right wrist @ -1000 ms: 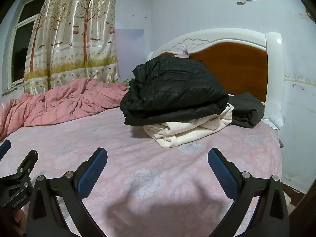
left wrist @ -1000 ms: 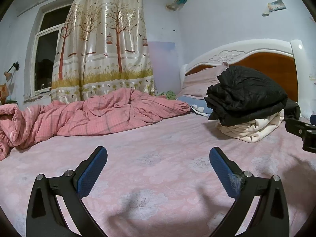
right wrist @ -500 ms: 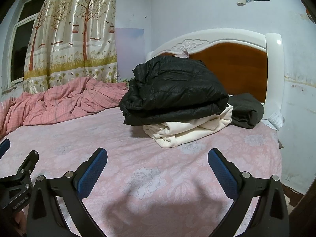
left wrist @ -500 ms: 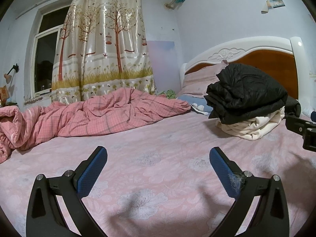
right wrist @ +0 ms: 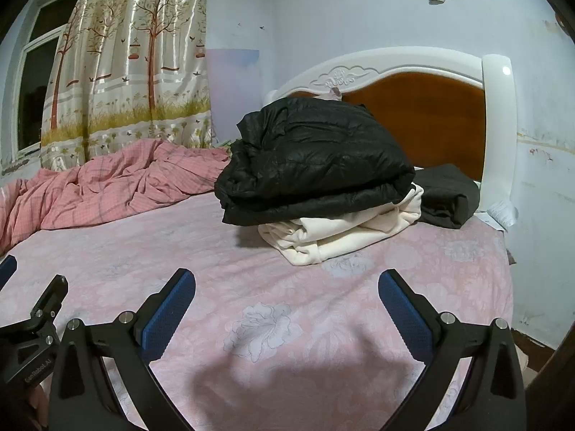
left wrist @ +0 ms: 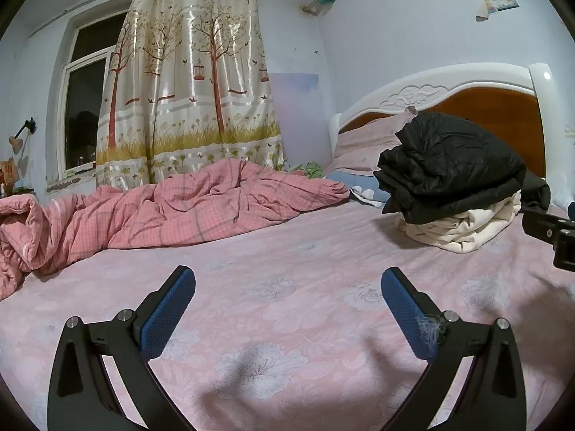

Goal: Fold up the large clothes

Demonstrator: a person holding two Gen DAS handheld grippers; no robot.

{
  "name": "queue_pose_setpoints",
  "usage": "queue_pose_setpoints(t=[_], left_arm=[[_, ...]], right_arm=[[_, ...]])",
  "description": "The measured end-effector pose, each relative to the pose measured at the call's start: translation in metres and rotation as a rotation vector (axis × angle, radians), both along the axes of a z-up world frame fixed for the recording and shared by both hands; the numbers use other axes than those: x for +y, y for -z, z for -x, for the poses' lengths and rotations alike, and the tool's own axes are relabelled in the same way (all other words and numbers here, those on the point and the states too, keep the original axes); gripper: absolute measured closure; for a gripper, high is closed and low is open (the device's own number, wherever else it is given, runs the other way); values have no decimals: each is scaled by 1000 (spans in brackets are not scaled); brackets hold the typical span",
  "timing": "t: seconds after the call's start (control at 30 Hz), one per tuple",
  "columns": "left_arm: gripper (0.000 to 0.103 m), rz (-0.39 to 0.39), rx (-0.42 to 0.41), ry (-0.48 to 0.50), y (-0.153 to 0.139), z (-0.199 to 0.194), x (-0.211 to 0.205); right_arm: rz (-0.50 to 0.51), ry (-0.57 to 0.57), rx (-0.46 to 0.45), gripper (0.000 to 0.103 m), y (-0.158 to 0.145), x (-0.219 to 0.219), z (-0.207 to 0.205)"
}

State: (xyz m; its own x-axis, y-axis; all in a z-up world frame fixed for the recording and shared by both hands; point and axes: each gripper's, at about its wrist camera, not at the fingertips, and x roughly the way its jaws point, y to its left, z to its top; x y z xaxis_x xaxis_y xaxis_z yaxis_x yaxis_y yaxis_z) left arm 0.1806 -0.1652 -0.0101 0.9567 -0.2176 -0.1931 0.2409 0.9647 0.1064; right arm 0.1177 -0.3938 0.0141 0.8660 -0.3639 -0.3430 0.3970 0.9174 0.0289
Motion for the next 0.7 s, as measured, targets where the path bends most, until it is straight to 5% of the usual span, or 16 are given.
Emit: queue_pose_setpoints(t=[0.7], left_arm=[[0, 16, 23, -9, 3, -3, 6]], right_arm=[[2, 1, 2, 0, 1, -1, 0]])
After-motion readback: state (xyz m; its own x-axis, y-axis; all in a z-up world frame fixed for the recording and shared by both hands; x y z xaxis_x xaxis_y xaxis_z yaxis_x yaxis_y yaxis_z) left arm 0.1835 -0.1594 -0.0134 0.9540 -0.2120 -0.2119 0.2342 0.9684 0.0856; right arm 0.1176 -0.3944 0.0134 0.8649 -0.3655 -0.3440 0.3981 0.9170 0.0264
